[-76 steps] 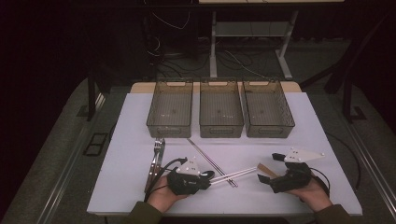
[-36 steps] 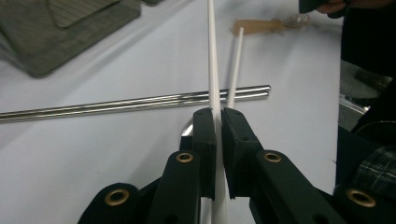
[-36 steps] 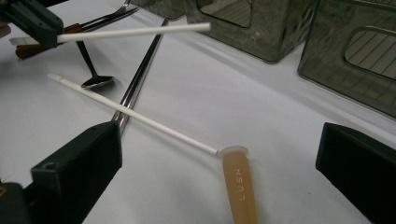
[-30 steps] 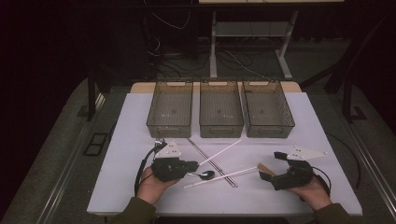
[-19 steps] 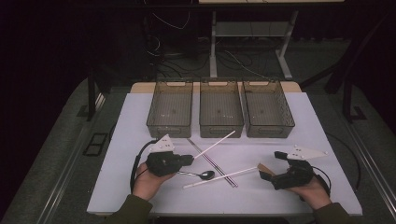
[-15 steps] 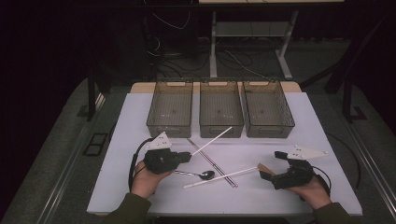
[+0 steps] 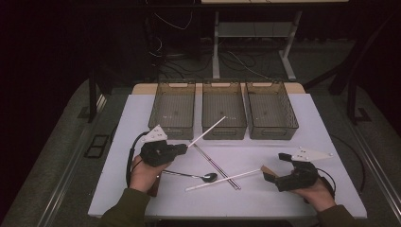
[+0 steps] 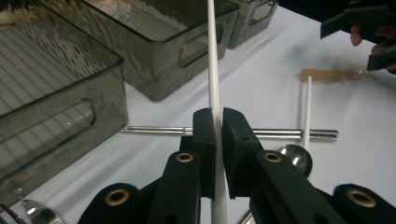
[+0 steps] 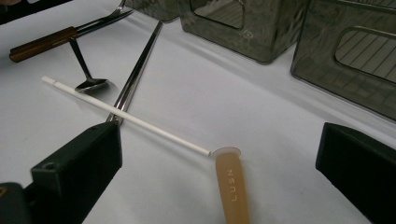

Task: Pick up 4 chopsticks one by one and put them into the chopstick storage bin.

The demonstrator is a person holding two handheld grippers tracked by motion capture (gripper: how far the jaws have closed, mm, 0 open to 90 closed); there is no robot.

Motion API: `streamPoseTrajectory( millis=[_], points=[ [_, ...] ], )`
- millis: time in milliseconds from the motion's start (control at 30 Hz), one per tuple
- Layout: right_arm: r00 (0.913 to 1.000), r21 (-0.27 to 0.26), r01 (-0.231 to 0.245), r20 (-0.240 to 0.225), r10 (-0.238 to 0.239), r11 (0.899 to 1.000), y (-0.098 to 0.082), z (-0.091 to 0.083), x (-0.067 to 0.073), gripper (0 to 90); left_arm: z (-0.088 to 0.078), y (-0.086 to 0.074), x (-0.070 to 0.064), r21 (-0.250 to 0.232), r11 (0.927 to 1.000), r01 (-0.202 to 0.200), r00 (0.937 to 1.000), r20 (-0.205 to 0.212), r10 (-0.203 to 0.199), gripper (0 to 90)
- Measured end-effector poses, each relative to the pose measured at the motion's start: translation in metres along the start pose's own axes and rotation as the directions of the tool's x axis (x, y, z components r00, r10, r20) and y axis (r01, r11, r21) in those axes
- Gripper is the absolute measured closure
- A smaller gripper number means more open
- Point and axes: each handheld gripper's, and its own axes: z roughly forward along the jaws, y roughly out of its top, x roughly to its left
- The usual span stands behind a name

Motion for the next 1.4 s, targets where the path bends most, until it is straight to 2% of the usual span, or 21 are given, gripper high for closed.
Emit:
streamPoseTrajectory(
  millis=[233,767,967,1400],
  points=[
    [1.0000,0.003,-0.003,0.000,0.003,1.000,0.000,0.000,0.000,0.7,-0.002,0.006,0.011,-0.028,0.9995,0.017,0.9996,-0.022,-0.018,84.1],
    [1.0000,-0.005,-0.008,-0.001,0.008,1.000,0.001,0.000,-0.001,0.7,0.009,0.031,0.038,-0.031,0.9992,0.027,0.9973,-0.067,-0.029,84.1],
    [1.0000,-0.003,-0.009,0.001,0.009,1.000,0.000,0.001,-0.001,0.7,0.011,0.040,0.048,-0.031,0.9991,0.027,0.9953,-0.092,-0.030,84.1],
    [1.0000,0.000,-0.009,0.004,0.009,1.000,0.000,0.001,-0.002,0.7,0.015,0.054,0.073,-0.038,0.9977,0.057,0.9895,-0.131,-0.062,84.1]
  ],
)
